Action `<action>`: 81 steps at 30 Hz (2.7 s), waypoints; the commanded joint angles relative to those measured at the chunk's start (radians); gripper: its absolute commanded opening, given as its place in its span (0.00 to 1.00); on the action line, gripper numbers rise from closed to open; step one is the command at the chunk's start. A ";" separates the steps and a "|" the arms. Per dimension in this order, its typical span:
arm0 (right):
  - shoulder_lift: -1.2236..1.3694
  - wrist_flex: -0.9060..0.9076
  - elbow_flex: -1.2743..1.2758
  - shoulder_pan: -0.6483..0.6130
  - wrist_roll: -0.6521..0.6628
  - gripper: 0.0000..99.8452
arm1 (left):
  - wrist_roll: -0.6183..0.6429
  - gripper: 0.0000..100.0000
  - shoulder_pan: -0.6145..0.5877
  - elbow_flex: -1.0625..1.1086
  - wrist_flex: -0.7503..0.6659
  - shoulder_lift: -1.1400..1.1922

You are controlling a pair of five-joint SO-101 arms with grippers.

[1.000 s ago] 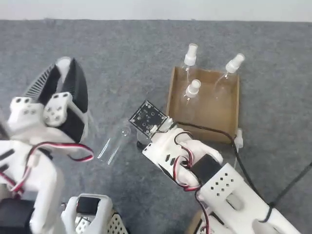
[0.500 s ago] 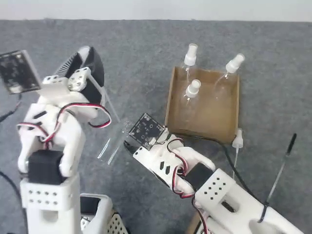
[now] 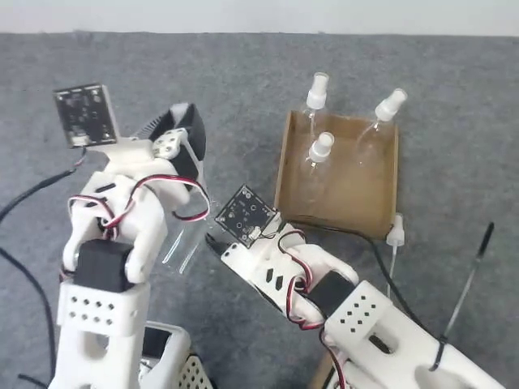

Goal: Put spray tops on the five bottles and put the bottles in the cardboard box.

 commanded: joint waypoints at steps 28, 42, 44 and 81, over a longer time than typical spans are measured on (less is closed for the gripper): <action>-0.271 -0.260 0.219 0.102 -0.155 0.01 | -0.180 0.11 0.150 -0.042 0.215 0.003; -0.271 -0.251 0.221 0.101 -0.153 0.01 | -0.250 0.11 -0.011 -0.122 0.198 -0.034; -0.271 -0.251 0.221 0.101 -0.153 0.01 | -0.265 0.11 -0.008 -0.082 0.195 -0.025; -0.016 0.030 -0.330 0.234 -0.152 0.01 | -0.491 0.20 -0.002 0.473 0.272 -0.732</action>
